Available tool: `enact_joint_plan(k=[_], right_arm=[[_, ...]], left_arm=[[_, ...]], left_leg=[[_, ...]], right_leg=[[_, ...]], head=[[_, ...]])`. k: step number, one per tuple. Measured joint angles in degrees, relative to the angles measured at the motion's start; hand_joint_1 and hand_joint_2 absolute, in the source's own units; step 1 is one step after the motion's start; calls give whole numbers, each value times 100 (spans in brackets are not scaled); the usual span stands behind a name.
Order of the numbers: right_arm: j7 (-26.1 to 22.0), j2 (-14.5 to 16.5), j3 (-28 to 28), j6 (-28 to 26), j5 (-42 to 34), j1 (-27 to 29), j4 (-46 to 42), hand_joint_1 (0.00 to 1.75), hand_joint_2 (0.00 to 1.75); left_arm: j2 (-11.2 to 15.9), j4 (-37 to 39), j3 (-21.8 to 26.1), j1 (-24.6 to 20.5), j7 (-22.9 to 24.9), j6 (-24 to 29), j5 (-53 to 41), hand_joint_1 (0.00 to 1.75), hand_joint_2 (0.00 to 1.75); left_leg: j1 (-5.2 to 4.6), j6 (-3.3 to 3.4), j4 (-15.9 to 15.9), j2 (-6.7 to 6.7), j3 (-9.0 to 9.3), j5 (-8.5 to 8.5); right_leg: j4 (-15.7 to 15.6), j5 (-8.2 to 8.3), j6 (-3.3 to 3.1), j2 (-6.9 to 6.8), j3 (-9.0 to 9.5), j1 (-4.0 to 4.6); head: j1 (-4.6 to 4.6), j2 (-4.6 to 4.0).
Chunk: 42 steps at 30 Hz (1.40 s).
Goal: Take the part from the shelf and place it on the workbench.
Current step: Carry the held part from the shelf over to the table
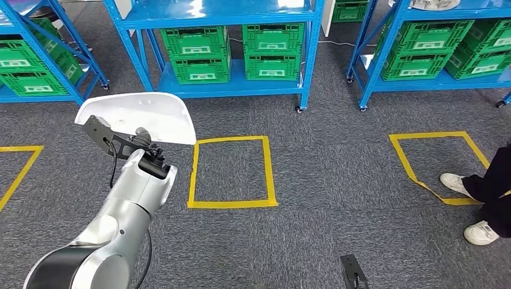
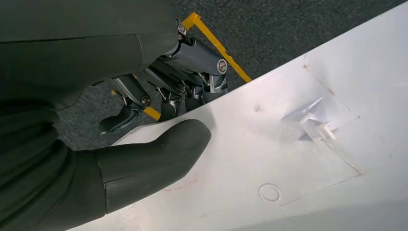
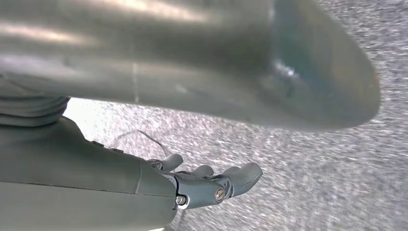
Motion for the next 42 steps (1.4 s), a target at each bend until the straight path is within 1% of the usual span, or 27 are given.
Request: enact_joint_plan(k=[1, 2, 4, 6, 9, 11, 12, 14, 15, 16, 17, 19, 21, 22, 24, 25, 26, 27, 29, 31, 32, 33, 35, 37, 39, 40, 42], right_arm=[[-1, 0, -21, 7, -5, 5, 0, 0, 0], [-1, 0, -40, 10, -9, 11, 0, 0, 0], [-1, 2, -72, 9, -19, 15, 0, 0, 0], [-3, 4, -90, 3, -27, 5, 0, 0, 0], [-5, 7, -99, -5, -33, 16, 0, 0, 0], [-5, 8, -102, -9, -34, 32, 0, 0, 0], [-6, 6, -103, -13, -33, 27, 0, 0, 0], [-6, 5, -103, -20, -31, 8, 0, 0, 0], [-4, 4, -103, -22, -30, 7, 0, 0, 0], [-3, 4, -104, -22, -30, 14, 0, 0, 0], [-2, 4, -104, -22, -30, 23, 0, 0, 0], [-2, 2, -107, -23, -30, 27, 0, 0, 0], [-3, 2, -109, -23, -28, 20, 0, 0, 0], [-3, 3, -110, -25, -28, 20, 0, 0, 0], [-2, 4, -114, -25, -26, 29, 0, 0, 0], [-2, 4, -117, -26, -25, 35, 0, 0, 0], [0, 4, -120, -26, -24, 38, 0, 0, 0], [0, 4, -122, -26, -23, 34, 0, 0, 0], [-1, 8, -125, -26, -22, 17, 0, 0, 0], [-1, 13, -126, -25, -21, 12, 0, 0, 0], [-1, 14, -127, -25, -21, 19, 0, 0, 0], [0, 14, -129, -25, -20, 24, 0, 0, 0], [0, 18, -133, -24, -9, 24, 0, 0, 0], [3, 25, -134, -22, 7, 12, 0, 0, 0], [8, 28, -134, -19, 13, 17, 0, 0, 0], [9, 27, -134, -18, 13, 30, 0, 0, 0], [10, 25, -135, -19, 14, 45, 0, 0, 0]], left_arm=[[2, 6, -6, 10, 1, 0, 2, 175, 175], [4, 11, -9, 20, 1, 0, 5, 175, 175], [4, 13, -15, 24, 1, 0, 10, 175, 175], [3, 9, -34, 14, -2, 5, 17, 175, 175], [-5, 5, -77, 9, -3, 16, 32, 175, 175], [-27, -2, -94, -1, -2, 16, 47, 175, 175], [-39, -5, -99, -9, -2, 16, 52, 175, 175], [-43, -6, -104, -11, -1, 16, 62, 175, 175], [-40, -5, -104, -1, 1, 16, 68, 175, 175], [-39, -4, -104, 11, 3, 16, 74, 175, 175], [-39, -3, -104, 21, 4, 16, 78, 175, 175], [-40, -5, -105, 24, 5, 16, 81, 175, 175], [-40, -14, -105, 13, 1, 16, 81, 175, 175], [-45, -17, -106, 9, 0, 16, 81, 175, 175], [-59, -20, -108, 4, -6, 16, 81, 175, 175], [-65, -20, -109, 4, -10, 16, 81, 175, 175], [-65, -20, -110, 5, -17, 16, 81, 175, 175], [-58, -20, -110, 6, -24, 16, 81, 175, 175], [-21, -14, -110, 23, -33, 16, 81, 175, 175], [22, -1, -110, 63, -36, 16, 80, 175, 175], [41, 5, -110, 82, -36, 16, 81, 175, 175], [51, 9, -110, 94, -36, 16, 80, 175, 175], [65, 8, -110, 93, -38, 16, 80, 175, 175], [64, 1, -110, 78, -40, 16, 80, 175, 175], [51, -4, -112, 72, -38, 16, 82, 175, 175], [43, -9, -113, 71, -36, 21, 83, 175, 175], [21, -19, -115, 58, -35, 59, 84, 175, 175]], left_leg=[[-4, 13, 153, -8, 4, -13], [-11, 39, 83, -20, 119, 69], [-29, 130, -601, -108, 603, 282], [-54, 186, -1213, -216, 1000, 329], [-82, 218, -1401, -146, 1100, 315], [-56, 299, -1486, -23, 1117, 362], [-38, 336, -1522, 42, 1116, 388], [-37, 367, -1521, 173, 1083, 407], [-38, 368, -1509, 243, 1063, 408], [-37, 368, -1494, 310, 1044, 409], [-35, 366, -1477, 373, 1028, 410], [-30, 342, -1422, 502, 1002, 401], [-51, 278, -1371, 597, 982, 388], [-65, 238, -1360, 636, 979, 386], [-67, 165, -1371, 719, 990, 399], [-54, 126, -1357, 682, 981, 382], [-37, 92, -1275, 558, 945, 312], [-24, 63, -1077, 383, 860, 177], [-14, 39, -383, 59, 572, -207], [-22, 52, 194, -14, 340, -406], [-27, 75, 201, -25, 351, -351], [-32, 108, -6, -42, 463, -206], [-46, 197, -750, -170, 847, 124], [-60, 243, -1258, -285, 1098, 228], [-68, 257, -1364, -237, 1136, 211], [-58, 282, -1382, -171, 1139, 231], [-32, 355, -1447, -35, 1157, 274]], right_leg=[[12, 33, -2, 39, -53, 14], [25, 58, 2, 83, -97, 26], [51, 92, 22, 174, -161, 37], [66, 129, 75, 256, -223, 23], [45, 195, 190, 385, -275, -11], [163, 110, 236, 226, -353, 17], [391, -26, 253, 82, -470, 31], [1147, -386, 292, -146, -843, 29], [1494, -504, 312, -180, -1011, 19], [1665, -522, 329, -197, -1089, 9], [1622, -443, 342, -211, -1056, -3], [863, -98, 356, -315, -643, -23], [204, 117, 323, -431, -296, -10], [98, 133, 288, -445, -258, 2], [98, 176, 193, -333, -301, 14], [86, 201, 151, -280, -314, 8], [75, 231, 109, -228, -325, -2], [63, 260, 71, -174, -335, -13], [59, 298, 23, -56, -369, -17], [63, 324, 9, 101, -402, -3], [66, 335, 12, 187, -415, 3], [70, 345, 20, 270, -423, 9], [78, 361, 45, 406, -438, 23], [87, 385, 98, 513, -485, 23], [70, 428, 179, 623, -541, 5], [65, 439, 211, 619, -558, 0], [238, 319, 268, 336, -656, 29]], head=[[1, 0], [0, 0], [2, 0], [5, 0], [6, 0], [14, 0], [20, 0], [30, 0], [31, 0], [31, 0], [31, 0], [32, 0], [32, 0], [31, 0], [29, 0], [28, 0], [29, 0], [27, 0], [28, 0], [28, 0], [28, 0], [28, 0], [28, 0], [29, 0], [28, 0], [28, 0], [43, 0]])
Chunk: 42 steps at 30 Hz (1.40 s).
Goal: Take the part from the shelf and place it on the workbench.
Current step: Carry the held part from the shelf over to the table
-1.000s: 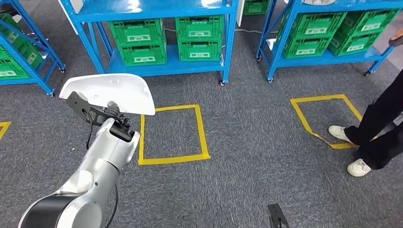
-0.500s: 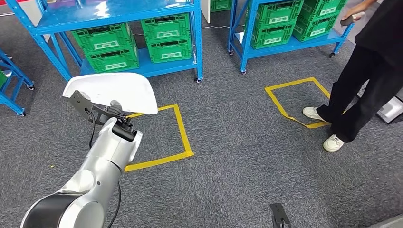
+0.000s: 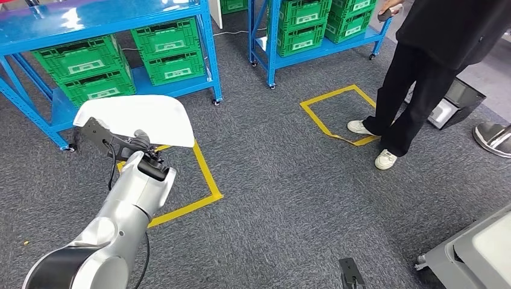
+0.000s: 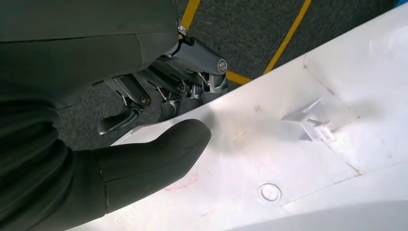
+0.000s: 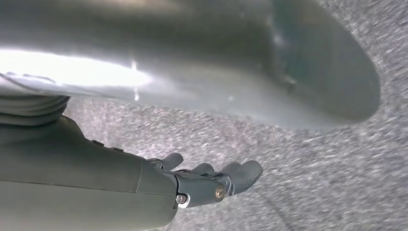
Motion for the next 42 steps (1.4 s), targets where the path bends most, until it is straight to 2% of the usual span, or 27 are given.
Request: enact_joint_plan(k=[2, 4, 5, 6, 7, 9, 10, 13, 15, 17, 19, 20, 21, 22, 24, 26, 28, 29, 30, 32, 33, 35, 36, 37, 38, 40, 42], right_arm=[[1, 0, -1, 1, 3, -26, 0, 0, 0], [1, 1, 0, 9, 5, -46, 0, 0, 0], [0, 1, 0, 13, 6, -41, 0, 0, 0], [-2, -2, 0, 16, 7, -36, 0, 0, 0], [-4, -5, -1, 18, 7, -34, 0, 0, 0], [-9, -11, -1, 21, 8, -47, 0, 0, 0], [-10, -12, -1, 24, 10, -51, 0, 0, 0], [-9, -12, -1, 30, 13, -39, 0, 0, 0], [-13, -13, -1, 30, 13, -34, 0, 0, 0], [-16, -14, -1, 33, 12, -54, 0, 0, 0], [-13, -13, -1, 42, 13, -69, 0, 0, 0], [-10, -13, -1, 47, 13, -61, 0, 0, 0], [-8, -14, -1, 51, 13, -49, 0, 0, 0], [-6, -15, -2, 54, 13, -39, 0, 0, 0], [-7, -17, -3, 55, 13, -37, 0, 0, 0], [-9, -16, -3, 58, 11, -40, 0, 0, 0], [-10, -18, -3, 60, 10, -24, 0, 0, 0], [-10, -17, -3, 60, 9, -9, 0, 0, 0], [-12, -17, -4, 60, 8, -3, 0, 0, 0], [-16, -14, -5, 60, 7, -20, 0, 0, 0], [-17, -14, -5, 60, 8, -33, 0, 0, 0], [-16, -14, -5, 60, 11, -37, 0, 0, 0], [-16, -14, -5, 60, 13, -33, 0, 0, 0], [-16, -15, -5, 60, 14, -30, 0, 0, 0], [-17, -15, -5, 60, 14, -31, 0, 0, 0], [-17, -15, -5, 61, 20, -41, 0, 0, 0], [-16, -15, -5, 62, 31, -39, 0, 0, 0]], left_arm=[[1, -2, -1, -8, 3, 54, 2, 175, 175], [17, 5, -1, 0, 5, 80, 7, 175, 175], [22, 8, -1, 3, 6, 84, 11, 175, 175], [22, 9, -1, 5, 5, 84, 14, 175, 175], [22, 7, -2, 3, 3, 84, 16, 175, 175], [26, -4, -2, -7, -1, 84, 17, 175, 175], [28, -11, -2, -14, -4, 84, 17, 175, 175], [13, -22, -2, -25, -13, 84, 17, 175, 175], [7, -29, -3, -28, -15, 88, 16, 175, 175], [31, -26, -4, -24, -17, 93, 17, 175, 175], [70, -8, -4, 4, -18, 94, 21, 175, 175], [85, 1, -4, 23, -19, 94, 23, 175, 175], [97, 7, -4, 38, -20, 94, 23, 175, 175], [104, 9, -4, 45, -25, 94, 23, 175, 175], [116, 7, -6, 31, -42, 94, 22, 175, 175], [104, -4, -19, 8, -54, 103, 23, 175, 175], [74, -17, -45, -6, -58, 138, 24, 175, 175], [55, -26, -61, -12, -60, 172, 24, 175, 175], [47, -34, -73, -18, -62, 203, 24, 175, 175], [47, -44, -87, -23, -64, 248, 26, 175, 175], [57, -43, -89, -20, -65, 254, 27, 175, 175], [75, -35, -89, -8, -65, 254, 30, 175, 175], [79, -33, -89, -3, -66, 254, 33, 175, 175], [80, -33, -89, -1, -67, 254, 34, 175, 175], [80, -37, -89, -2, -69, 254, 34, 175, 175], [83, -45, -90, -7, -74, 254, 33, 175, 175], [80, -48, -93, -11, -84, 254, 32, 175, 175]], left_leg=[[-6, 52, -24, 148, 3, 15], [-14, 68, -14, 312, -4, 7], [-14, 66, -7, 388, -5, 1], [-13, 56, 4, 457, -6, -7], [-11, 38, 21, 527, -6, -21], [-29, -19, 68, 651, -9, -62], [-42, -53, 83, 704, -6, -79], [-56, -153, 66, 814, 35, -95], [-22, -224, 206, 540, -17, -218], [6, -267, 772, 146, -267, -537], [7, -277, 1495, 31, -601, -821], [8, -275, 1669, 21, -689, -834], [9, -266, 1633, 14, -680, -739], [11, -252, 1377, -6, -563, -552], [26, -211, 601, -166, -203, -214], [22, -168, 189, -298, -7, -135], [9, -102, 148, -228, 10, -139], [11, -60, 126, -158, 14, -122], [17, -12, 101, -84, 20, -102], [5, 55, 72, 80, 23, -81], [-10, 75, 72, 165, 19, -83], [-29, 87, 79, 334, 13, -91], [-33, 85, 82, 415, 13, -95], [-34, 77, 85, 490, 15, -101], [-36, 63, 91, 562, 21, -110], [-62, 16, 100, 688, 29, -134], [-84, -40, 90, 789, 43, -140]], right_leg=[[633, -345, 46, -397, -300, 10], [1303, -598, 88, -524, -615, -13], [1386, -578, 104, -540, -646, -27], [1235, -461, 114, -558, -557, -41], [872, -278, 118, -603, -354, -51], [123, -19, 86, -738, 50, -40], [-92, 37, 55, -771, 159, -28], [-167, 73, -52, -636, 162, -13], [-195, 109, -121, -520, 160, -45], [-208, 137, -172, -402, 149, -67], [-207, 152, -197, -256, 127, -63], [-205, 158, -197, -175, 117, -62], [-200, 165, -192, -90, 109, -63], [-193, 172, -181, -6, 104, -65], [-162, 180, -137, 140, 77, -60], [-152, 205, -58, 256, 19, -63], [-185, 254, 35, 360, -31, -84], [-173, 254, 66, 295, -54, -80], [-75, 195, 88, 124, -112, -66], [458, -104, 106, -329, -366, -36], [856, -299, 114, -468, -545, -35], [1402, -495, 120, -538, -768, -38], [1390, -453, 116, -547, -731, -37], [1132, -317, 104, -561, -566, -35], [721, -149, 84, -611, -317, -26], [19, 49, 19, -741, 97, 17], [-175, 66, -47, -747, 184, 57]], head=[[17, 0], [17, 0], [17, 0], [18, 0], [17, 0], [16, 0], [16, 0], [15, 0], [14, 0], [13, 0], [13, 0], [13, 0], [13, 0], [13, 0], [13, 0], [15, 0], [16, 0], [20, 0], [27, 0], [41, 0], [44, 0], [44, 0], [44, 0], [45, 0], [45, 0], [44, 0], [43, 0]])
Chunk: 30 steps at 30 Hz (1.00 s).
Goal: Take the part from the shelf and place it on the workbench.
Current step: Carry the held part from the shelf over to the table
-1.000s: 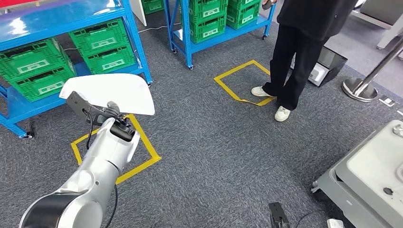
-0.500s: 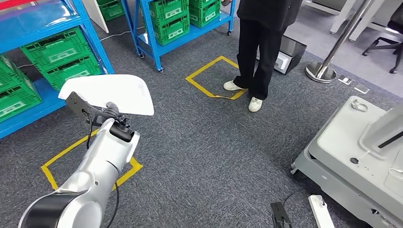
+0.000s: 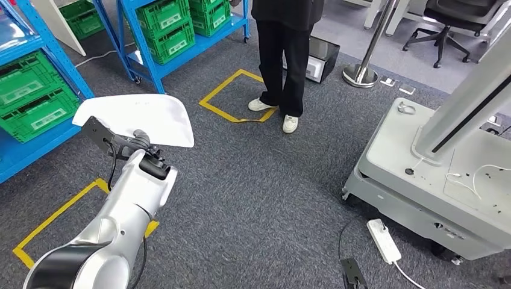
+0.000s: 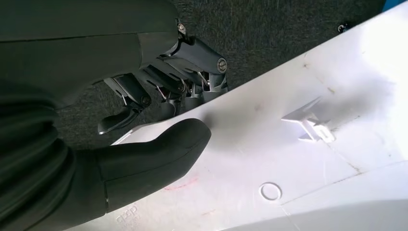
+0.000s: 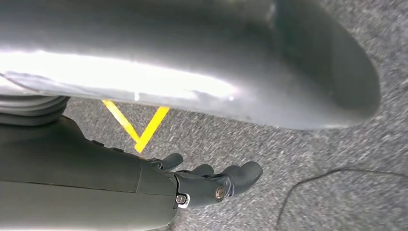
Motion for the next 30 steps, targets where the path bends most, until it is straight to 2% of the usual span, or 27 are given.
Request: enact_joint_plan(k=[1, 2, 3, 4, 5, 6, 7, 8, 9, 10, 12, 13, 14, 15, 17, 18, 19, 21, 22, 23, 24, 25, 26, 28, 29, 30], right_arm=[[1, -1, 0, -1, 7, 4, 0, 0, 0], [1, -1, 0, -1, 13, 9, 0, 0, 0], [3, -2, 0, -1, 18, 7, 0, 0, 0], [2, -3, 0, -2, 20, -4, 0, 0, 0], [1, -3, 0, -1, 21, -19, 0, 0, 0], [-2, -3, 0, -1, 21, -38, 0, 0, 0], [-8, -1, 0, 0, 21, -51, 0, 0, 0], [-14, 1, 0, 2, 22, -53, 0, 0, 0], [-21, 2, 0, 5, 24, -48, 0, 0, 0], [-29, 3, 0, 8, 27, -40, 0, 0, 0], [-46, 3, 0, 14, 34, -33, 0, 0, 0], [-54, 3, -1, 15, 37, -35, 0, 0, 0], [-58, 3, -1, 16, 41, -37, 0, 0, 0], [-59, 3, -1, 16, 45, -36, 0, 0, 0], [-56, 4, -1, 16, 53, -22, 0, 0, 0], [-54, 5, -1, 16, 56, -9, 0, 0, 0], [-51, 6, -1, 16, 60, -4, 0, 0, 0], [-47, 7, -1, 16, 67, -27, 0, 0, 0], [-45, 8, -1, 16, 69, -45, 0, 0, 0], [-43, 8, 0, 16, 69, -55, 0, 0, 0], [-39, 9, 0, 16, 69, -56, 0, 0, 0], [-32, 9, 0, 16, 69, -53, 0, 0, 0], [-25, 9, 0, 15, 69, -53, 0, 0, 0], [-5, 11, 0, 15, 69, -63, 0, 0, 0], [1, 14, 0, 14, 69, -69, 0, 0, 0], [3, 17, 0, 13, 69, -71, 0, 0, 0]], left_arm=[[-7, -1, -3, -2, -7, 0, 0, 175, 175], [-14, -8, -6, -2, -13, 0, 0, 175, 175], [-16, -15, -10, -5, -19, 0, 0, 175, 175], [-8, -21, -16, -7, -25, 0, 0, 175, 175], [8, -25, -23, -5, -29, 0, 0, 175, 175], [31, -20, -31, 5, -31, 0, 1, 175, 175], [55, -12, -36, 21, -32, 0, 1, 175, 175], [73, -5, -37, 43, -33, 0, 2, 175, 175], [87, 0, -37, 62, -35, 0, 3, 175, 175], [95, 1, -37, 72, -41, 0, 4, 175, 175], [108, -7, -38, 75, -59, 0, 4, 175, 175], [115, -12, -39, 72, -70, 0, 4, 175, 175], [119, -16, -41, 71, -77, 0, 4, 175, 175], [115, -19, -44, 72, -81, 0, 4, 175, 175], [97, -32, -49, 74, -85, 0, 4, 175, 175], [85, -44, -52, 72, -86, 0, 4, 175, 175], [79, -56, -57, 68, -90, 0, 3, 175, 175], [86, -67, -65, 68, -94, 0, 2, 175, 175], [98, -66, -67, 75, -94, 0, 2, 175, 175], [109, -62, -68, 83, -91, 0, 3, 175, 175], [116, -60, -68, 91, -88, 0, 3, 175, 175], [120, -58, -68, 94, -85, 0, 4, 175, 175], [120, -57, -68, 93, -82, 0, 4, 175, 175], [123, -69, -72, 82, -80, 0, 4, 175, 175], [125, -76, -75, 76, -80, 0, 4, 175, 175], [126, -81, -78, 70, -79, 0, 4, 175, 175]], left_leg=[[-2, -29, -12, 53, 15, 1], [7, -62, -11, 39, 17, -11], [19, -92, 43, -77, -5, -61], [32, -121, 205, -258, -78, -162], [52, -143, 461, -475, -200, -299], [58, -160, 846, -646, -381, -470], [61, -172, 1230, -728, -568, -617], [64, -179, 1508, -762, -715, -683], [66, -181, 1611, -776, -782, -649], [71, -176, 1442, -785, -720, -495], [93, -164, 680, -898, -375, -100], [98, -149, 338, -972, -206, 14], [98, -130, 129, -1031, -106, 60], [86, -102, 58, -1050, -71, 49], [63, -26, 27, -951, -69, 83], [62, 23, -2, -886, -59, 107], [66, 70, -36, -821, -48, 131], [61, 133, -78, -670, -44, 160], [53, 145, -77, -591, -51, 162], [46, 149, -73, -504, -60, 160], [43, 150, -70, -423, -66, 158], [42, 146, -66, -344, -69, 155], [43, 136, -60, -270, -69, 149], [30, 88, -35, -131, -67, 121], [17, 54, -26, -76, -65, 107], [4, 15, -23, -27, -57, 99]], right_leg=[[-18, 20, -31, 64, -14, -3], [-39, 37, -61, 125, -11, -18], [-63, 56, -91, 183, -4, -39], [-88, 77, -122, 241, 7, -63], [-101, 90, -143, 298, 13, -79], [-102, 98, -158, 367, 8, -85], [-99, 100, -166, 440, 1, -86], [-91, 101, -169, 523, -4, -87], [-80, 101, -168, 612, -9, -88], [-68, 100, -164, 694, -11, -91], [-39, 96, -133, 851, -16, -99], [-24, 94, -101, 918, -31, -101], [-16, 102, -60, 974, -53, -103], [-20, 118, -15, 1025, -78, -110], [-52, 161, 69, 1106, -119, -130], [-32, 154, 94, 1015, -144, -126], [68, 92, 111, 845, -201, -113], [646, -223, 125, 404, -477, -82], [1051, -412, 135, 288, -667, -82], [1399, -546, 145, 235, -826, -86], [1570, -582, 151, 215, -895, -92], [1501, -510, 153, 198, -840, -97], [1196, -358, 151, 168, -660, -100], [362, -80, 125, 21, -189, -90], [100, -12, 97, -24, -42, -78], [-22, 6, 63, -37, 18, -62]], head=[[-1, 0], [-1, 0], [-2, 0], [-4, 0], [-6, 0], [-9, 0], [-9, 0], [-9, 0], [-10, 0], [-9, 0], [-9, 0], [-8, 0], [-7, 0], [-7, 0], [-7, 0], [-7, 0], [-2, 0], [9, 0], [15, 0], [14, 0], [15, 0], [16, 0], [16, 0], [16, 0], [15, 0], [14, 0]])
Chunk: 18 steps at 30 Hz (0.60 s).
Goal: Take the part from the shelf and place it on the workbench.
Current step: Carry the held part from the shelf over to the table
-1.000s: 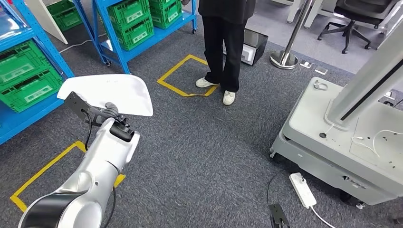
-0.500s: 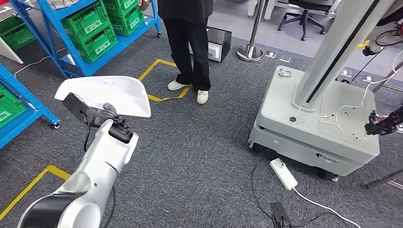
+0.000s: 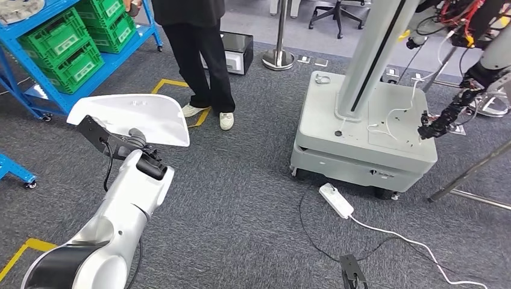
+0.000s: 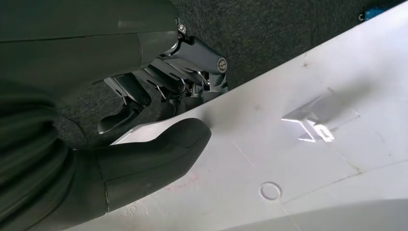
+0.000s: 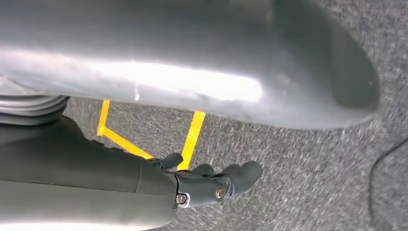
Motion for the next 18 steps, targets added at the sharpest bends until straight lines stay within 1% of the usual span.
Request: enact_joint_plan(k=[1, 2, 3, 4, 5, 6, 7, 8, 9, 10, 11, 12, 13, 14, 15, 16, 17, 18], right_arm=[[-2, 3, -1, -1, -1, 3, 0, 0, 0], [-5, 3, -1, -3, -1, 9, 0, 0, 0], [-10, 3, -2, -4, -2, 20, 0, 0, 0], [-15, 3, -2, -7, -2, 26, 0, 0, 0], [-20, 2, -2, -9, -2, 24, 0, 0, 0], [-25, 2, -2, -11, -2, 18, 0, 0, 0], [-29, 3, -2, -13, -2, 8, 0, 0, 0], [-32, 4, -2, -13, -2, 1, 0, 0, 0], [-37, 5, -2, -13, -3, 4, 0, 0, 0], [-43, 5, -2, -13, -7, 13, 0, 0, 0], [-50, 5, -2, -13, -12, 25, 0, 0, 0], [-57, 5, -3, -16, -23, 34, 0, 0, 0], [-67, 8, -3, -20, -38, 39, 0, 0, 0], [-79, 13, -4, -24, -54, 43, 0, 0, 0], [-88, 18, -5, -27, -72, 48, 0, 0, 0], [-96, 24, -5, -27, -85, 59, 0, 0, 0], [-99, 28, -6, -27, -94, 75, 0, 0, 0], [-99, 31, -8, -26, -98, 96, 0, 0, 0]], left_arm=[[-4, -3, -2, -4, 2, 0, 0, 175, 175], [-13, -3, -4, -6, 4, 0, 0, 175, 175], [-20, -6, -7, -8, 6, 0, 1, 175, 175], [-27, -10, -8, -11, 3, 0, 0, 175, 175], [-26, -12, -10, -13, 1, 1, 0, 175, 175], [-16, -9, -11, -11, 1, 1, 0, 175, 175], [-2, -2, -12, -1, 1, 1, 0, 175, 175], [14, 9, -12, 15, 4, 1, 1, 175, 175], [27, 21, -11, 33, 6, 0, 1, 175, 175], [34, 28, -11, 46, 7, 0, 2, 175, 175], [38, 32, -11, 50, 7, 0, 3, 175, 175], [38, 31, -12, 44, 8, 0, 5, 175, 175], [39, 28, -12, 27, 16, 0, 8, 175, 175], [37, 26, -12, 3, 28, 0, 11, 175, 175], [27, 25, -13, -20, 42, 0, 19, 175, 175], [11, 26, -15, -38, 56, 0, 28, 175, 175], [-13, 25, -18, -49, 63, 0, 37, 175, 175], [-40, 21, -21, -52, 66, 1, 45, 175, 175]], left_leg=[[-13, -38, -10, 48, 13, 0], [-10, -74, -19, 99, 29, -1], [2, -115, -3, 53, 30, -22], [21, -151, 81, -94, -4, -86], [37, -180, 277, -297, -92, -204], [53, -200, 589, -528, -236, -364], [57, -205, 987, -674, -423, -537], [54, -201, 1356, -731, -606, -663], [49, -185, 1585, -750, -731, -700], [40, -155, 1600, -762, -759, -627], [24, -113, 1377, -784, -671, -457], [0, -62, 980, -842, -493, -234], [-21, -11, 569, -928, -297, -71], [-42, 21, 244, -989, -141, 41], [-61, 41, 50, -1029, -50, 85], [-74, 53, -8, -1017, -22, 73], [-87, 64, -31, -958, -17, 90], [-79, 89, -76, -895, 2, 116]], right_leg=[[6, 8, -39, 52, -10, 17], [1, 23, -80, 122, -17, 15], [-11, 38, -115, 189, -22, 7], [-21, 54, -151, 251, -24, -8], [-32, 71, -184, 310, -23, -26], [-37, 83, -207, 372, -29, -32], [-37, 93, -227, 444, -38, -27], [-36, 102, -241, 528, -46, -17], [-35, 109, -251, 618, -54, -2], [-33, 116, -258, 710, -59, 12], [-29, 122, -261, 794, -61, 21], [-25, 127, -260, 872, -62, 26], [-20, 134, -250, 940, -70, 32], [-18, 145, -229, 1003, -87, 29], [-20, 161, -201, 1057, -110, 18], [-27, 179, -167, 1108, -133, 6], [-44, 199, -131, 1165, -147, -10], [-52, 209, -109, 1150, -153, -14]], head=[[-1, 0], [-1, 0], [-2, 0], [-4, 0], [-8, 0], [-11, 0], [-14, 0], [-15, 0], [-15, 0], [-15, 0], [-14, 0], [-14, 0], [-14, 0], [-15, 0], [-16, 0], [-15, 0], [-16, 0], [-15, 0]])
